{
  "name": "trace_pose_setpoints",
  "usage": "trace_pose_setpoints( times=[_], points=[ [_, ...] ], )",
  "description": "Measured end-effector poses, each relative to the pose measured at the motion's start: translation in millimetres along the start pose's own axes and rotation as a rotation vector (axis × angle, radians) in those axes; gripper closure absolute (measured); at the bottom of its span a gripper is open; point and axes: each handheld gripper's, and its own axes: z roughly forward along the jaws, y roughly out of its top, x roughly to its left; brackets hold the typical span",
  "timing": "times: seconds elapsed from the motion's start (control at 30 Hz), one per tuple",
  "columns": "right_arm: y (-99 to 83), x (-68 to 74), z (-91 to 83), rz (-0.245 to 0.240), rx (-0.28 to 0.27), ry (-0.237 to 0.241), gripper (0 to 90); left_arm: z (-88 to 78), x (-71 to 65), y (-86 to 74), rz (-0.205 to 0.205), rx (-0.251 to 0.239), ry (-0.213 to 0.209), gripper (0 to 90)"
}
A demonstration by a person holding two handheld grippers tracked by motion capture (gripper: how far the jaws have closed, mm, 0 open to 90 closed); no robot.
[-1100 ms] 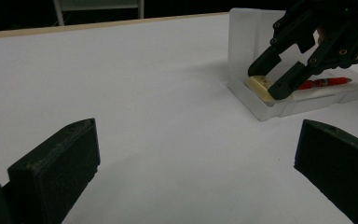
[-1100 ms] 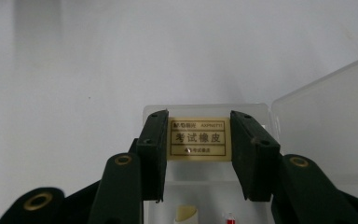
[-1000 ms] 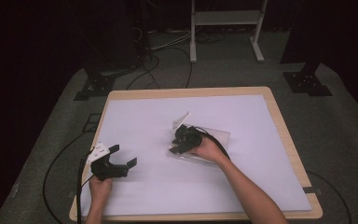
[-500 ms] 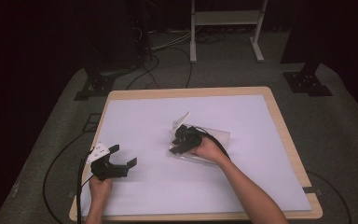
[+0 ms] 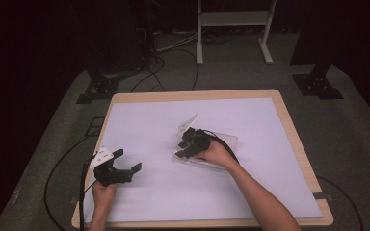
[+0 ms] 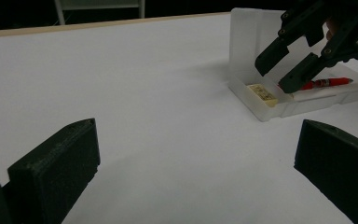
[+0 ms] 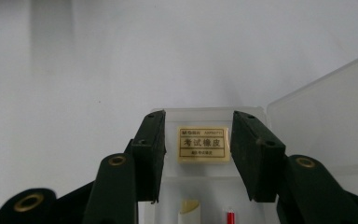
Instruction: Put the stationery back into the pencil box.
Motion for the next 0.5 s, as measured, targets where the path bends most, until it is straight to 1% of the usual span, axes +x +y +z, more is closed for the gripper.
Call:
trace_pose_setpoints(
  times=[0.13,0.37,0.4,0.5],
  points=[
    [-1.0,1.0,-5.7,0.0,-0.002,0.005,53.2,0.3,0.3,0.1,-0.004,0.001,0.001,0.0],
    [-6.7,4.9,-19.9,-0.014,-0.009,0.012,51.9,0.0,-0.3,-0.1,0.0,0.003,0.003,0.0],
    [-7.7,4.7,-21.9,-0.026,-0.013,0.013,51.6,0.0,-0.4,-0.1,0.0,0.003,0.003,0.0],
    [-10.2,8.1,-28.8,-0.016,-0.01,0.012,50.8,0.1,-0.4,-0.2,0.001,0.003,0.003,0.0]
  ],
)
